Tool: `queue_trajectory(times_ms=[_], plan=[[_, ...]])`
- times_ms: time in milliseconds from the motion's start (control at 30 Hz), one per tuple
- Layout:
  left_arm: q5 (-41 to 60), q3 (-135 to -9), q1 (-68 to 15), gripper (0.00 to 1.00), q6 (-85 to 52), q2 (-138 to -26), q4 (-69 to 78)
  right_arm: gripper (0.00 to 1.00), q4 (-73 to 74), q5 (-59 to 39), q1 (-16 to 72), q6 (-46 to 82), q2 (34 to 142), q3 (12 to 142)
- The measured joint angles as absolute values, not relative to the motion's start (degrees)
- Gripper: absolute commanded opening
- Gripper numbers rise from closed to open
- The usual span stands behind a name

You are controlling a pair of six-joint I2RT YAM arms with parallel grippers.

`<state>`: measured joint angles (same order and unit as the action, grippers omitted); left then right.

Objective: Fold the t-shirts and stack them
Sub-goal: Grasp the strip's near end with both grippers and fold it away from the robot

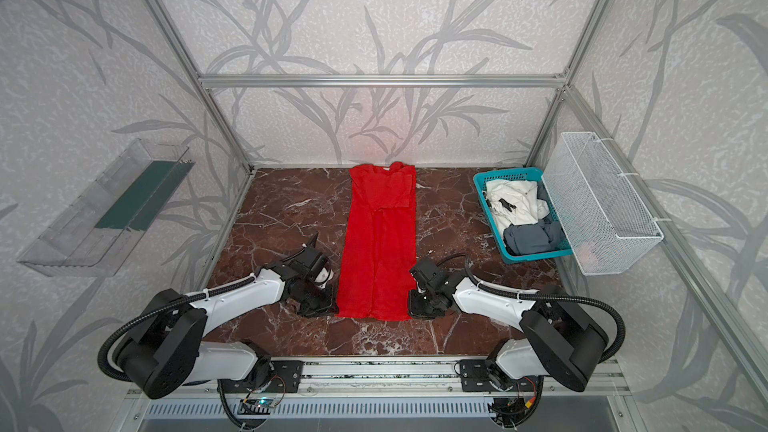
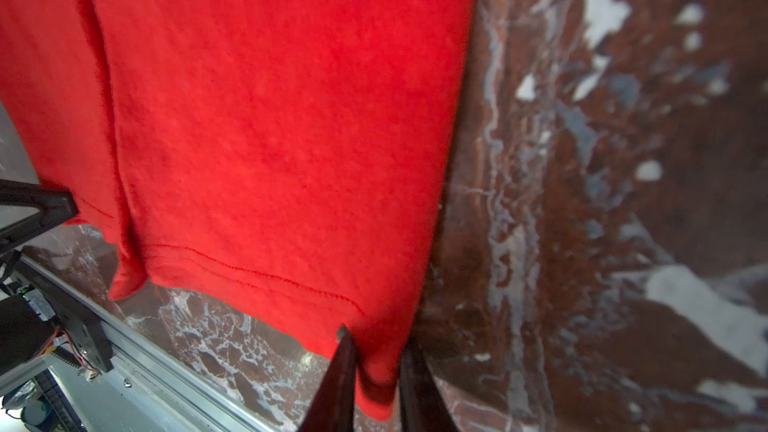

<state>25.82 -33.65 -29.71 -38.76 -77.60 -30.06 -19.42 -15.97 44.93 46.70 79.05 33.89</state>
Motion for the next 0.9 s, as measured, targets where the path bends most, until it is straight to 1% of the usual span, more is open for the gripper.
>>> queue_trajectory(times_ms=[67,100,267,533,700,900], plan=[[25.6,-33.6,-30.0,0.01,-38.8,-77.5,-30.2,0.00,-20.2,-15.7,45.0,46.5,79.0,33.9],[25.6,-33.6,-30.1,0.00,-38.9,-77.4,-30.3,0.00,-20.5,-15.5,45.0,46.5,78.8,33.9],[25.2,-33.6,-31.3,0.00,-39.6,-74.6,-32.2,0.00,-22.7,-15.2,45.1,46.0,75.4,33.9],[24.6,-33.6,-33.9,0.00,-42.0,-62.4,-37.6,0.00,-26.8,-15.5,45.6,46.1,66.9,33.6],[24.9,-33.6,-35.4,0.00,-43.3,-56.4,-40.5,0.00,-30.2,-14.9,48.8,47.5,62.3,33.7],[24.4,-34.9,-36.7,0.00,-44.2,-52.7,-43.7,0.00,-32.2,-13.2,51.2,50.0,56.5,33.8]])
